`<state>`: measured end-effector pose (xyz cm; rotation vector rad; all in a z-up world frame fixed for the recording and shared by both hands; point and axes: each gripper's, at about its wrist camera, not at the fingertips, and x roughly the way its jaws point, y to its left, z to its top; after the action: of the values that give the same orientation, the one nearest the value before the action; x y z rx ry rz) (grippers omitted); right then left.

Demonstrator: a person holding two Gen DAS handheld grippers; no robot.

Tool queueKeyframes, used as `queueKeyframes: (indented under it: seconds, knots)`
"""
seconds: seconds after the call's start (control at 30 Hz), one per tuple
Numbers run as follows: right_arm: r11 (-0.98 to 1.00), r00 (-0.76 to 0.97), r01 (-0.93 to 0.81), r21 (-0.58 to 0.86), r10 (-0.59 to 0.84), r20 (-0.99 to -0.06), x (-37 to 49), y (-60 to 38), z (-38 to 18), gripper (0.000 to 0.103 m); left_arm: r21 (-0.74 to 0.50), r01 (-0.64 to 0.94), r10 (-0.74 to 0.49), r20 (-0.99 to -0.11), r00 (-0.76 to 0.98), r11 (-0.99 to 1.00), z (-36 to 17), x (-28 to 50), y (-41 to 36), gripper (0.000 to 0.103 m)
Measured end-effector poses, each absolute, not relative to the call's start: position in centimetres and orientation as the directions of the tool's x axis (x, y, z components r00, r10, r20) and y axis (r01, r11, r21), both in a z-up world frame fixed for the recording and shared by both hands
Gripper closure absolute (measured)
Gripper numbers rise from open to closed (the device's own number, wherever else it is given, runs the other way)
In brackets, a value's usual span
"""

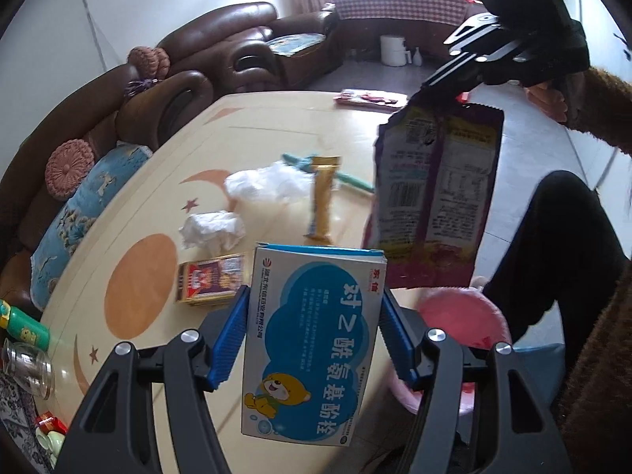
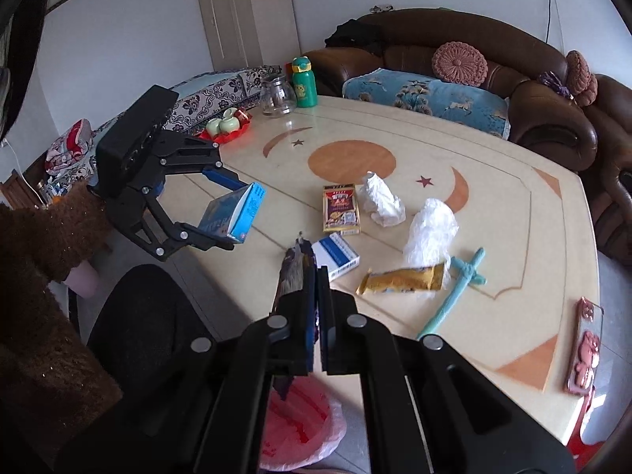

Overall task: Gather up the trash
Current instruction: 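Carry the box and wrapper in both tools over the pink trash bin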

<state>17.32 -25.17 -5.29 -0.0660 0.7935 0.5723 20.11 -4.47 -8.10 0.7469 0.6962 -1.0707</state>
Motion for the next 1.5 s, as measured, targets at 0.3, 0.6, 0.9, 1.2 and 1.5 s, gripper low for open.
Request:
queueKeyframes:
  seconds: [0.3, 0.6, 0.9, 1.2, 1.5]
  knots:
    - [0.852, 0.509, -0.491, 0.18, 0.449, -0.735, 11.5, -23.6, -6.8, 0.099, 0.135, 0.971, -0.523, -0.824, 0.22, 0.195, -8.9, 13.2, -5.1, 0.041]
    - [0.867, 0.451, -0.452, 0.209, 0.425, -0.785, 7.6, -22.9, -11.6, 0.099, 0.052, 0.987, -0.476, -0.871, 0.121, 0.155, -14.0, 8.7, -5.8, 0.041]
    - [0.883, 0.424, -0.423, 0.203, 0.391, -0.817, 6.4, -23.1, -15.1, 0.099, -0.013, 0.989, -0.444, -0.894, 0.055, 0.15, -17.8, 8.1, -7.1, 0.041]
    - [0.877, 0.39, -0.426, 0.223, 0.4, -0.829, 6.7, -23.1, -17.6, 0.099, -0.066, 0.983, -0.401, -0.916, 0.008, 0.17, -21.9, 8.5, -8.4, 0.041]
    - [0.878, 0.35, -0.445, 0.177, 0.353, -0.868, 7.9, -22.0, -22.3, 0.099, -0.125, 0.973, -0.341, -0.939, -0.052, 0.196, -27.3, 9.2, -9.8, 0.041]
